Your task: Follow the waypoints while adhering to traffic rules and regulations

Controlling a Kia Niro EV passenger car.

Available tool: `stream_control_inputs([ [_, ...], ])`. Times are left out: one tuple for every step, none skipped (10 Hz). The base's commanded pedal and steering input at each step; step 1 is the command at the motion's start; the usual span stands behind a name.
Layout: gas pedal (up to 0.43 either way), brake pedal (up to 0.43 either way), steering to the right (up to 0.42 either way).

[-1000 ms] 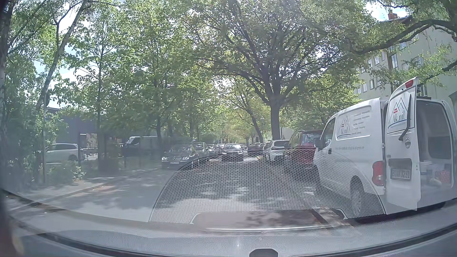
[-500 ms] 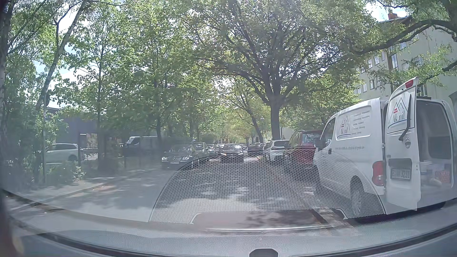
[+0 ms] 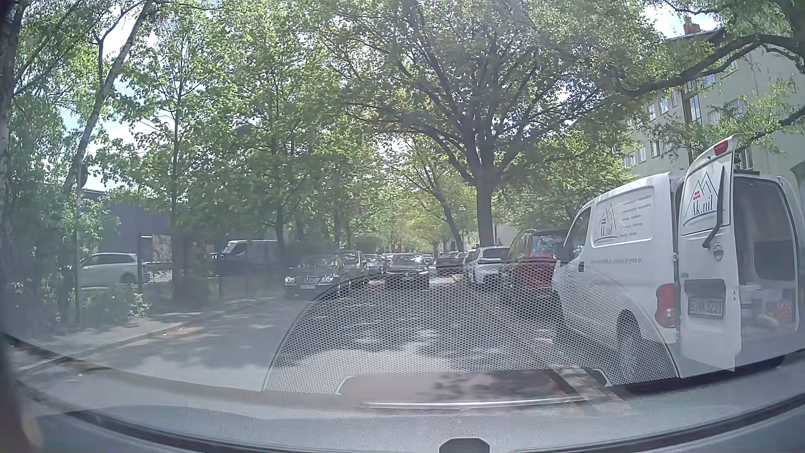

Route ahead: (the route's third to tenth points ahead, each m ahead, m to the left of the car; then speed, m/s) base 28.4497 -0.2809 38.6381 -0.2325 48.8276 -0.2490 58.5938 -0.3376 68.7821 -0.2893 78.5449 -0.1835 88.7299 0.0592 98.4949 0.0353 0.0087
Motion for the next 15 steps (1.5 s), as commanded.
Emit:
stream_control_inputs([
  [0.0,0.348,-0.004],
  [0.0,0.341,-0.005],
  [0.0,0.348,-0.005],
  [0.0,0.348,-0.005],
  [0.0,0.341,-0.005],
  [0.0,0.348,-0.005],
  [0.0,0.341,-0.005],
  [0.0,0.341,-0.004],
  [0.0,0.341,-0.005],
  [0.0,0.341,-0.004],
  [0.0,0.341,-0.005],
  [0.0,0.341,-0.005],
  [0.0,0.341,-0.005],
  [0.0,0.341,-0.005],
  [0.0,0.341,-0.004],
])
